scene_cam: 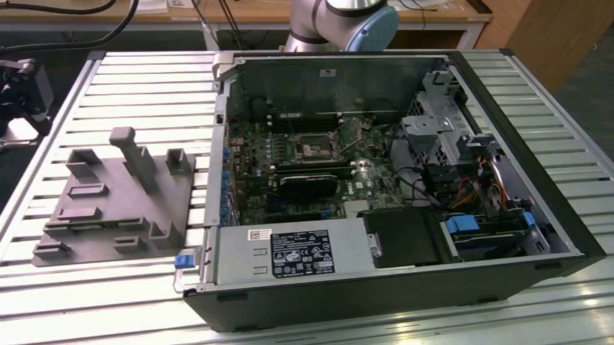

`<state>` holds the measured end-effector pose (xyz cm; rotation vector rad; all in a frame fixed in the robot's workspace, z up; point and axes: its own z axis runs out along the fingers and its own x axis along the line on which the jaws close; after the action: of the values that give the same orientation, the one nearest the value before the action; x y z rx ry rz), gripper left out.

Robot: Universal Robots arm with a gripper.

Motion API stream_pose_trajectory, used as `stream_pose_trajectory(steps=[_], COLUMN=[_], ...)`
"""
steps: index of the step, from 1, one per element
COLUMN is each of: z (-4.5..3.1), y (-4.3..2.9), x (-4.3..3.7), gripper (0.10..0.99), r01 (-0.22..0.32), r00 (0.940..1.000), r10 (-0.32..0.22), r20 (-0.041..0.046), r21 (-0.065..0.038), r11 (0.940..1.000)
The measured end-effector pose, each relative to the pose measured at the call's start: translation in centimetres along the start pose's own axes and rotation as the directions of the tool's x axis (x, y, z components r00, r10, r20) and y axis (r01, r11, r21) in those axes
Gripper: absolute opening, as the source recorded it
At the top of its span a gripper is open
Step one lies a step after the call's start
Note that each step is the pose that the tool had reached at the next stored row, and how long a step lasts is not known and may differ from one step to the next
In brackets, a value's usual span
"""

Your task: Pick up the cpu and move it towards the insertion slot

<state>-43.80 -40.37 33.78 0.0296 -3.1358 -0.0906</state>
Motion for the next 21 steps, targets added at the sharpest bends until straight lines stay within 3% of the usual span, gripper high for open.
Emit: stream_pose_trajectory(steps=[21], z=[-1.13], y=[0.30], x=[0.00], gripper=[0.545], r01=[0.000], r00=[1.0000], r10=[0.000], r20=[0.0002], r21=[0.000], r11=[1.0000])
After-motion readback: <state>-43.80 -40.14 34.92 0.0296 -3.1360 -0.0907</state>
